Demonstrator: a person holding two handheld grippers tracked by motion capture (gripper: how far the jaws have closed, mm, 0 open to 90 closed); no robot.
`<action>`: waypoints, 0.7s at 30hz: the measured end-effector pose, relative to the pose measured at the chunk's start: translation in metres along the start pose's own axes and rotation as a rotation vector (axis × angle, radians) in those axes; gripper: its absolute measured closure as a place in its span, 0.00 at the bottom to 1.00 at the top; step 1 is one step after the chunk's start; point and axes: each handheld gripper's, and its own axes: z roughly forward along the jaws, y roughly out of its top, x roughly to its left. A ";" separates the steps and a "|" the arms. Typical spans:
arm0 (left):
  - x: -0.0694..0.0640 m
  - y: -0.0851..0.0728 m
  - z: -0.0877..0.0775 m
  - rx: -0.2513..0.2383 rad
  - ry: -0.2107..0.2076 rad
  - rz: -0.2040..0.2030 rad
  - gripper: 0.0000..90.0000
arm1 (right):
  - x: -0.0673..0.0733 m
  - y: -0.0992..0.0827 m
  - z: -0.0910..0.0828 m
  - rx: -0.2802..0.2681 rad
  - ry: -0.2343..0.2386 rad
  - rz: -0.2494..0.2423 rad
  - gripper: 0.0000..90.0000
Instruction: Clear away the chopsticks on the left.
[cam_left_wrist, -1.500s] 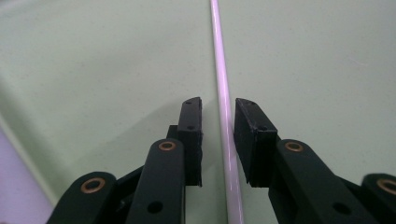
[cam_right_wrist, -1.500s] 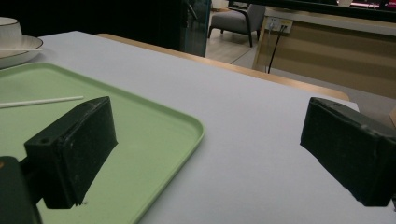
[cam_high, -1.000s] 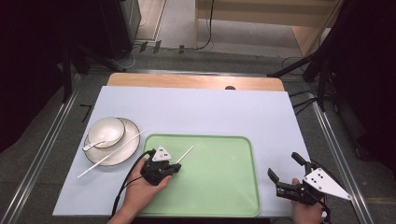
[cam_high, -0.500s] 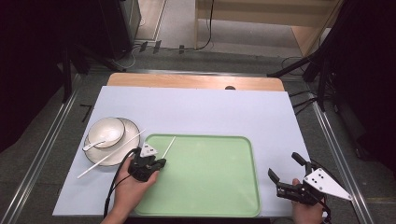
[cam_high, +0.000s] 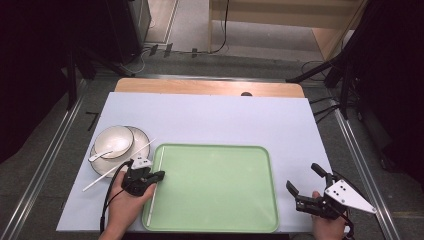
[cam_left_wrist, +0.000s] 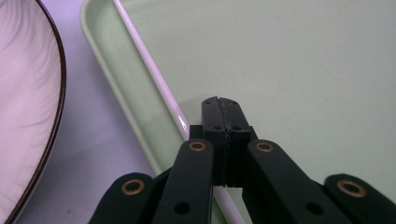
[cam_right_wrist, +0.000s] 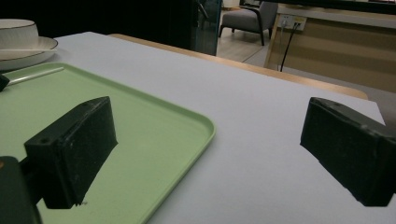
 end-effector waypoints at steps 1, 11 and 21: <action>0.000 0.000 0.000 -0.001 0.001 0.002 1.00 | 0.000 0.000 0.000 -0.001 0.001 0.000 0.04; 0.000 -0.002 0.001 -0.028 -0.025 0.024 0.92 | 0.000 -0.001 0.000 -0.003 0.007 0.018 0.04; 0.003 -0.001 -0.020 -0.085 -0.192 0.054 0.56 | 0.003 -0.002 -0.002 -0.008 0.021 0.012 0.04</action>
